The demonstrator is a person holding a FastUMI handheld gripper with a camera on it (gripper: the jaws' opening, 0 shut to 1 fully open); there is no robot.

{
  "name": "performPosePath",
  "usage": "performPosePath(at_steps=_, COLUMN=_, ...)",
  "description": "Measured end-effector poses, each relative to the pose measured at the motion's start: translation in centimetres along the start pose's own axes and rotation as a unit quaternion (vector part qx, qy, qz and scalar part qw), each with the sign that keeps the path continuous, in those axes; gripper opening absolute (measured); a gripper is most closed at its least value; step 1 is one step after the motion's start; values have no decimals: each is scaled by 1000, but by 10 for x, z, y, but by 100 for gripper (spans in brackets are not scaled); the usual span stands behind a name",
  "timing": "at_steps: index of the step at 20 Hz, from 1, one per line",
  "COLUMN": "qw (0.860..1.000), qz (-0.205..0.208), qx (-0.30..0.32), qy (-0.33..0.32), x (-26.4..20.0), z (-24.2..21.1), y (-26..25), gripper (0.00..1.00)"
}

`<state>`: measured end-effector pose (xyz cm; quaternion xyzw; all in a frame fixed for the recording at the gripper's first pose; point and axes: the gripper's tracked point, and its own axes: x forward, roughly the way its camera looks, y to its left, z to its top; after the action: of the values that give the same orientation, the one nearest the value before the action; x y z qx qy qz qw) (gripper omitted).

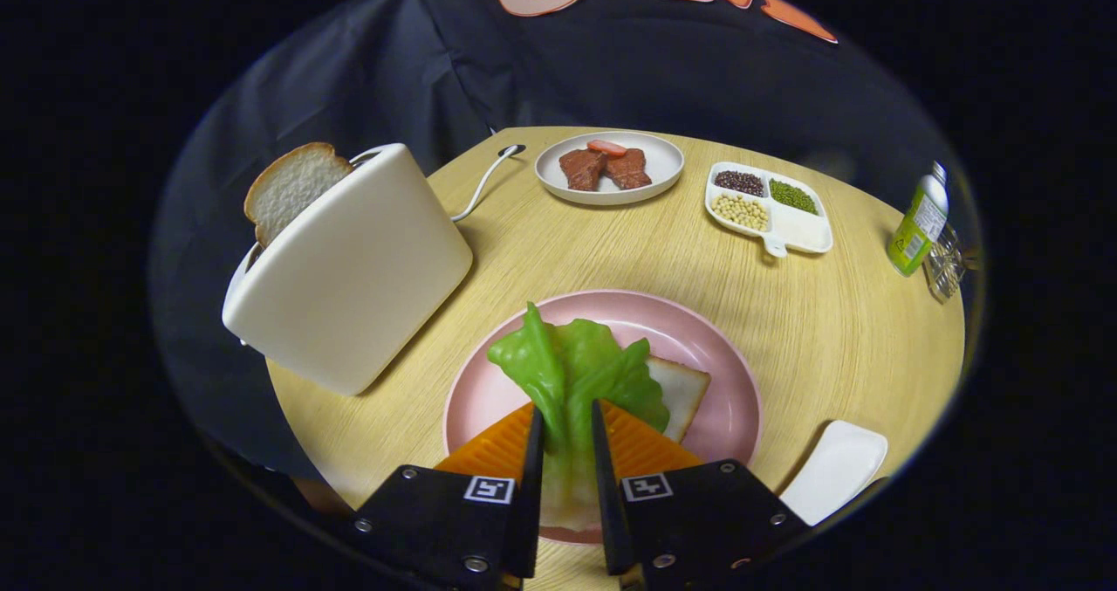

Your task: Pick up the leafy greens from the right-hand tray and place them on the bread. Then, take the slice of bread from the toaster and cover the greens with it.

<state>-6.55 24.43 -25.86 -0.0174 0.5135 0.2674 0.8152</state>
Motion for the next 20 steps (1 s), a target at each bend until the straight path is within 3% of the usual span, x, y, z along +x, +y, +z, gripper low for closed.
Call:
performPosePath(at_steps=3, qw=1000, qz=-13, qx=0, qy=-23, x=-15, z=20, y=-2, gripper=42)
performPosePath(at_steps=6, qw=998, qz=-31, qx=-4, qy=-47, x=-28, z=44, y=-4, gripper=62)
performPosePath(at_steps=8, qw=998, qz=-30, qx=-2, qy=-59, x=-38, z=59, y=1, gripper=67)
performPosePath(at_steps=16, qw=995, qz=49, qx=30, qy=-80, x=-73, z=138, y=80, gripper=94)
performPosePath(at_steps=20, qw=993, qz=93, qx=23, qy=-70, x=-73, z=167, y=128, gripper=98)
